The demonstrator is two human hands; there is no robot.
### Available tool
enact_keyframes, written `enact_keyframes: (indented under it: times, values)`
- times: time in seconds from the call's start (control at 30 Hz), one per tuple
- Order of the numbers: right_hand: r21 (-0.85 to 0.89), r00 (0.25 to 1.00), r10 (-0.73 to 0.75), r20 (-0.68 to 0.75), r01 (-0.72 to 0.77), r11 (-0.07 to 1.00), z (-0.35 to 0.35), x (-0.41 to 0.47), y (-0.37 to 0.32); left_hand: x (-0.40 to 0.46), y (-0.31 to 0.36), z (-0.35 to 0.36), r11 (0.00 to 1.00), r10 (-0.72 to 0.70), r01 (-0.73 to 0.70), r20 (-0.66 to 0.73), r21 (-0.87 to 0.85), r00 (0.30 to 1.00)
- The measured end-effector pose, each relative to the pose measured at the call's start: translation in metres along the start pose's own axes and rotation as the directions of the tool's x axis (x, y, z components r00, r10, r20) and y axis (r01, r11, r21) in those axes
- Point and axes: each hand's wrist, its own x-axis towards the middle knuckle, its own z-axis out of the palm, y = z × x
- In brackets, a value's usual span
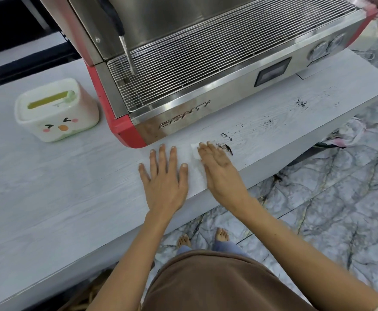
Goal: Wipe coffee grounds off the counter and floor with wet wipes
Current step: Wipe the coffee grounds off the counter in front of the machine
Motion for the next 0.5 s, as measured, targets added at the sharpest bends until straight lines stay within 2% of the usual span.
enact_keyframes:
  times: [0.07,0.23,0.33,0.5]
  values:
    - [-0.026,0.998,-0.044,0.036,0.045,0.999,0.003,-0.005,-0.006,0.001,0.000,0.000,1.000,-0.005,0.005,-0.016,-0.020,1.000]
    - [-0.110,1.000,-0.009,0.025,0.012,0.994,0.014,-0.023,-0.001,0.001,-0.001,0.001,0.999,-0.031,0.029,-0.058,-0.031,0.998]
    - [-0.165,0.998,-0.055,0.014,0.057,0.985,0.021,-0.029,0.003,0.002,0.001,0.001,0.999,-0.049,0.048,-0.065,-0.010,0.997]
    - [-0.174,0.994,-0.073,0.083,0.087,0.981,0.025,-0.012,0.002,0.003,0.004,0.001,0.996,-0.087,0.085,-0.082,-0.027,0.993]
